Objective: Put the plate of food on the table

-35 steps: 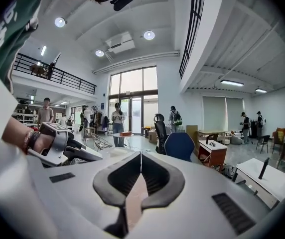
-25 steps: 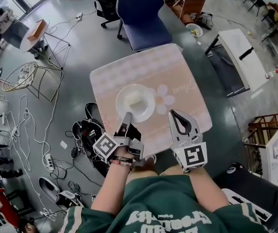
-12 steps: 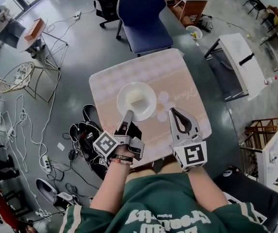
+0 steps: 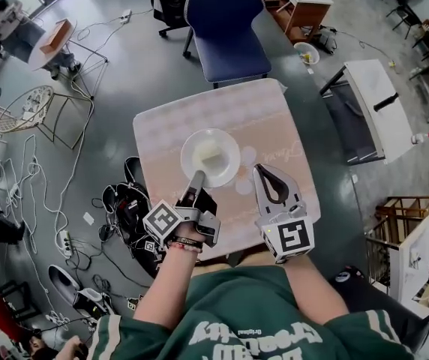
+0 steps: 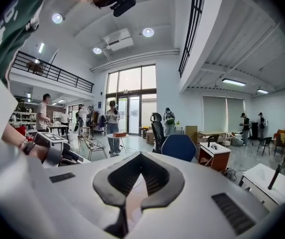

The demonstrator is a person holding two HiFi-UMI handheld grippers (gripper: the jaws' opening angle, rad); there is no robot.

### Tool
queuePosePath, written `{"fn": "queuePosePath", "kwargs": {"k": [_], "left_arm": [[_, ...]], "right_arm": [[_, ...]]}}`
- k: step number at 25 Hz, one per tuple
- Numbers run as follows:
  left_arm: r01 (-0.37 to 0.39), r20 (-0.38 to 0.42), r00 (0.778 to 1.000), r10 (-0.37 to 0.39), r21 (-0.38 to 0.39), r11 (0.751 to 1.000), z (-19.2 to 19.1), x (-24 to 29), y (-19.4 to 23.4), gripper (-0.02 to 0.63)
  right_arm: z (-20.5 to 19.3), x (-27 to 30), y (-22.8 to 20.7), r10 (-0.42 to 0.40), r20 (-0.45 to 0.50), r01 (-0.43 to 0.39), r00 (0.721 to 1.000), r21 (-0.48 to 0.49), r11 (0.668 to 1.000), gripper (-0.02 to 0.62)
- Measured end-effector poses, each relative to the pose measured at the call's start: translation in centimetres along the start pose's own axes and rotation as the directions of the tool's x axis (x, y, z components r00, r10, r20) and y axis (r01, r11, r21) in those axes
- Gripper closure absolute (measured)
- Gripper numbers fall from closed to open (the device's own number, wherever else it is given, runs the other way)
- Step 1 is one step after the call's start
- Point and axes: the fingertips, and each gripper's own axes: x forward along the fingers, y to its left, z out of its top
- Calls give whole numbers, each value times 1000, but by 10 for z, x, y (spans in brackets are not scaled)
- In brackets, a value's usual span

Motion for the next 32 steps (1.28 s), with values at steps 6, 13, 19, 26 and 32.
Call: {"fn": "queuePosePath", "kwargs": {"k": [6, 13, 19, 26, 32], "left_arm": [[-36, 23, 999, 36, -12, 999, -7, 26, 18, 578], [-69, 51, 996, 69, -13, 998, 1, 69, 37, 578], [-96, 79, 992, 97, -14, 995, 14, 102, 55, 578], [-150, 84, 985, 151, -15, 989, 26, 130, 85, 575], [-197, 84, 977, 198, -24, 980, 34, 149, 112, 575]], "right_arm": [[-14, 21, -20, 51, -26, -51, 998, 18, 999, 580], [-36, 55, -37, 108, -62, -105, 992, 48, 993, 580], [-45, 88, -56, 134, -75, -129, 988, 65, 989, 580], [-65, 117, -75, 152, -102, -145, 983, 74, 987, 580], [-85, 132, -88, 151, -143, -139, 978, 91, 986, 580]]}}
